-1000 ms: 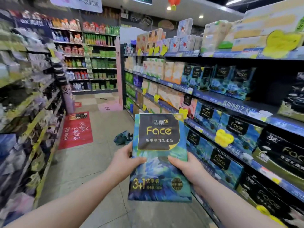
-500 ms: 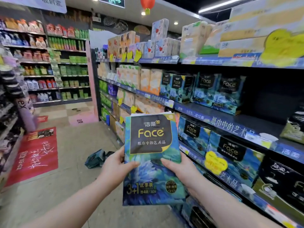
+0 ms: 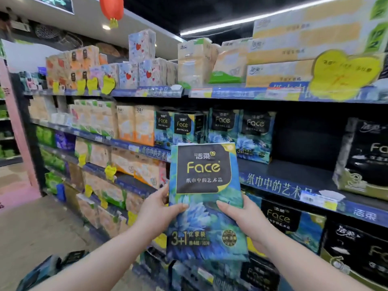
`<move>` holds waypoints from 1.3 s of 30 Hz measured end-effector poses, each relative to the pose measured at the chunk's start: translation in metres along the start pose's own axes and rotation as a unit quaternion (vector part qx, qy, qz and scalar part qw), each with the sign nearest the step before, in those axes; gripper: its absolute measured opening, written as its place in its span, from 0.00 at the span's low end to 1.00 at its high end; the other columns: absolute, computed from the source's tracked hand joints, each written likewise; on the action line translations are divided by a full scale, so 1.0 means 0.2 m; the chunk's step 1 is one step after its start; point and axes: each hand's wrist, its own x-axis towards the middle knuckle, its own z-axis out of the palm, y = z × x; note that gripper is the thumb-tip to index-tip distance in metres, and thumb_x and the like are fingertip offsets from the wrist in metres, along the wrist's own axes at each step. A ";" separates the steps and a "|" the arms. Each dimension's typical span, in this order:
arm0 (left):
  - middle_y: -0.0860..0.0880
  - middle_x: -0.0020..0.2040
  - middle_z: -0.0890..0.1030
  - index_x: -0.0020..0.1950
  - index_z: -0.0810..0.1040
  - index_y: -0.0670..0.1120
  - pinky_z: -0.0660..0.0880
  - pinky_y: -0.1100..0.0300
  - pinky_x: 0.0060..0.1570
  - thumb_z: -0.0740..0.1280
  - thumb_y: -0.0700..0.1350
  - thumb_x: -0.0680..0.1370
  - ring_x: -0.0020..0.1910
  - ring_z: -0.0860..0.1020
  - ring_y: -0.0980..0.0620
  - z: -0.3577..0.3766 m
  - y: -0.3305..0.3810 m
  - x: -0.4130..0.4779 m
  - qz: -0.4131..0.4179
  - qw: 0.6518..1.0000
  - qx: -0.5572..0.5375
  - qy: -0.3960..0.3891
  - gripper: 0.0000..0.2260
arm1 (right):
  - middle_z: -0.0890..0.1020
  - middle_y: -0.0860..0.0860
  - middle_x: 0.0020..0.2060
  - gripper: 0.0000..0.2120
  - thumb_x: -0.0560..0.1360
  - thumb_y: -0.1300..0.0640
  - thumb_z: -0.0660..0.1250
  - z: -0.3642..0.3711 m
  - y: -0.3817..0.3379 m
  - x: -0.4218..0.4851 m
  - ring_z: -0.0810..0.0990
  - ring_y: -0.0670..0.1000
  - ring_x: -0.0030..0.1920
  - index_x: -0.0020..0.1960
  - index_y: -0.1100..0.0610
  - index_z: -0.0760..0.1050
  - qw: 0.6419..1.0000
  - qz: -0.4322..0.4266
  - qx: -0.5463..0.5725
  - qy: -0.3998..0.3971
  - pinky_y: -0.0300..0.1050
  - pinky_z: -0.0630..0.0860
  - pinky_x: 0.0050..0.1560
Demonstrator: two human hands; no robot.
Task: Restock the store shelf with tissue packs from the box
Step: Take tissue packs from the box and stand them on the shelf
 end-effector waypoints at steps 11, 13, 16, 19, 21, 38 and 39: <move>0.65 0.47 0.82 0.50 0.71 0.70 0.77 0.56 0.53 0.74 0.45 0.70 0.49 0.80 0.61 0.33 0.13 0.71 0.105 0.984 -0.022 -0.140 0.22 | 0.84 0.50 0.47 0.13 0.73 0.57 0.71 -0.28 -0.21 0.34 0.84 0.51 0.44 0.56 0.51 0.75 0.980 -0.055 -0.032 0.187 0.44 0.79 0.42; 0.64 0.49 0.82 0.51 0.70 0.71 0.77 0.55 0.54 0.73 0.45 0.72 0.50 0.80 0.60 0.42 0.17 0.81 0.122 0.980 -0.026 -0.157 0.22 | 0.85 0.51 0.48 0.16 0.72 0.57 0.72 -0.38 -0.23 0.40 0.84 0.52 0.44 0.58 0.53 0.75 0.975 -0.061 -0.033 0.211 0.45 0.79 0.44; 0.61 0.52 0.81 0.56 0.70 0.68 0.77 0.53 0.57 0.72 0.44 0.73 0.52 0.80 0.59 0.57 0.24 0.93 0.130 0.977 -0.030 -0.168 0.21 | 0.85 0.51 0.48 0.15 0.73 0.57 0.71 -0.52 -0.26 0.49 0.84 0.50 0.43 0.58 0.52 0.75 0.971 -0.072 -0.028 0.225 0.44 0.80 0.40; 0.61 0.51 0.82 0.60 0.71 0.64 0.78 0.51 0.55 0.71 0.46 0.73 0.50 0.80 0.59 0.71 0.32 1.05 0.140 0.975 -0.019 -0.169 0.20 | 0.84 0.52 0.51 0.18 0.73 0.57 0.71 -0.69 -0.30 0.57 0.85 0.52 0.47 0.61 0.53 0.74 0.969 -0.085 -0.028 0.230 0.46 0.80 0.44; 0.60 0.51 0.82 0.63 0.72 0.61 0.78 0.49 0.55 0.72 0.47 0.73 0.50 0.81 0.57 0.82 0.36 1.13 0.145 0.975 -0.020 -0.169 0.21 | 0.83 0.52 0.53 0.22 0.72 0.56 0.72 -0.80 -0.32 0.63 0.84 0.53 0.50 0.64 0.54 0.72 0.966 -0.094 -0.028 0.239 0.50 0.80 0.50; 0.55 0.69 0.73 0.75 0.56 0.61 0.74 0.50 0.63 0.73 0.58 0.65 0.65 0.74 0.55 1.41 0.34 1.49 0.163 0.955 -0.043 -0.244 0.42 | 0.80 0.49 0.60 0.32 0.70 0.52 0.73 -1.32 -0.19 0.88 0.80 0.52 0.58 0.71 0.50 0.65 0.943 -0.129 -0.025 0.306 0.57 0.72 0.66; 0.56 0.70 0.72 0.75 0.56 0.62 0.73 0.49 0.63 0.73 0.55 0.68 0.65 0.74 0.55 1.43 0.33 1.51 0.166 0.948 -0.030 -0.269 0.40 | 0.79 0.49 0.61 0.35 0.69 0.51 0.74 -1.33 -0.17 0.88 0.80 0.52 0.58 0.72 0.49 0.63 0.941 -0.130 -0.023 0.310 0.57 0.72 0.66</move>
